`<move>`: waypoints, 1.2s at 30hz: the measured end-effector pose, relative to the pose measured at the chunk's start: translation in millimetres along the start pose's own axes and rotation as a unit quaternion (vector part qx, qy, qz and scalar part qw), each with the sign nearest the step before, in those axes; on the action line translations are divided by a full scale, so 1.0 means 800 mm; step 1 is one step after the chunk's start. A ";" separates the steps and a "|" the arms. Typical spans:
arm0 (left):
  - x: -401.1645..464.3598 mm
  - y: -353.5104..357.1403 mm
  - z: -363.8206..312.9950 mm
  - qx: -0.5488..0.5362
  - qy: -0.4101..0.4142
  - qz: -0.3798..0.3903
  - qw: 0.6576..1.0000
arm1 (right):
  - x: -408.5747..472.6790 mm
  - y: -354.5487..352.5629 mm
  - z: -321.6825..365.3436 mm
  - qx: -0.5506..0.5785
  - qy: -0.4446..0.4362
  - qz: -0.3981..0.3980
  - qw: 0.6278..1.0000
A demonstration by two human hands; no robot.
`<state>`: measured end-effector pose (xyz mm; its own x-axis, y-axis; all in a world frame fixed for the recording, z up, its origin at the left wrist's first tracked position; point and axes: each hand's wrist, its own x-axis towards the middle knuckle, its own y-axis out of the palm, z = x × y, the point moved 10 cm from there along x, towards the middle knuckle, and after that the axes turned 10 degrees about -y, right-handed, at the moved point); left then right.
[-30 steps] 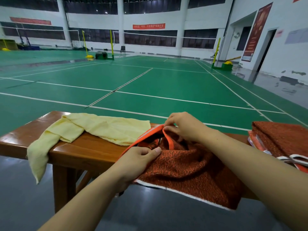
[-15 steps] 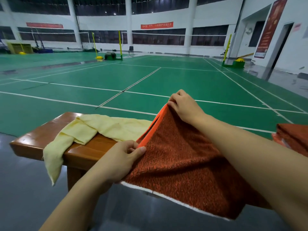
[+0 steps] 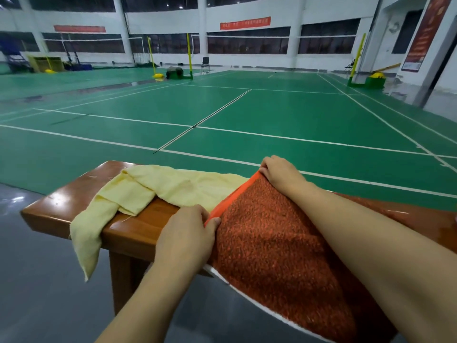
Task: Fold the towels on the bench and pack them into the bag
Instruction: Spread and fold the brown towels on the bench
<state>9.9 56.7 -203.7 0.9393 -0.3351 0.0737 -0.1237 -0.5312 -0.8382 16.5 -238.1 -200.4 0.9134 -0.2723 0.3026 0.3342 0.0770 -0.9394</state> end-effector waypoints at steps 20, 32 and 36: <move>0.033 -0.014 -0.024 -0.149 -0.017 0.155 0.976 | -0.025 -0.101 -0.026 -0.021 -0.019 -0.143 0.989; 0.132 -0.030 -0.173 -0.279 0.037 0.151 0.948 | -0.120 -0.249 -0.224 0.353 0.216 -0.266 0.871; 0.151 -0.049 -0.265 -0.292 0.091 0.074 0.949 | -0.136 -0.309 -0.266 0.331 0.218 -0.377 0.837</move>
<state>60.5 -127.9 -47.0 0.8336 -0.5401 0.1160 -0.4559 -0.7911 -0.4077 -214.8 -431.4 -35.3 0.2624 -0.7956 0.5461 0.9647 0.2018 -0.1695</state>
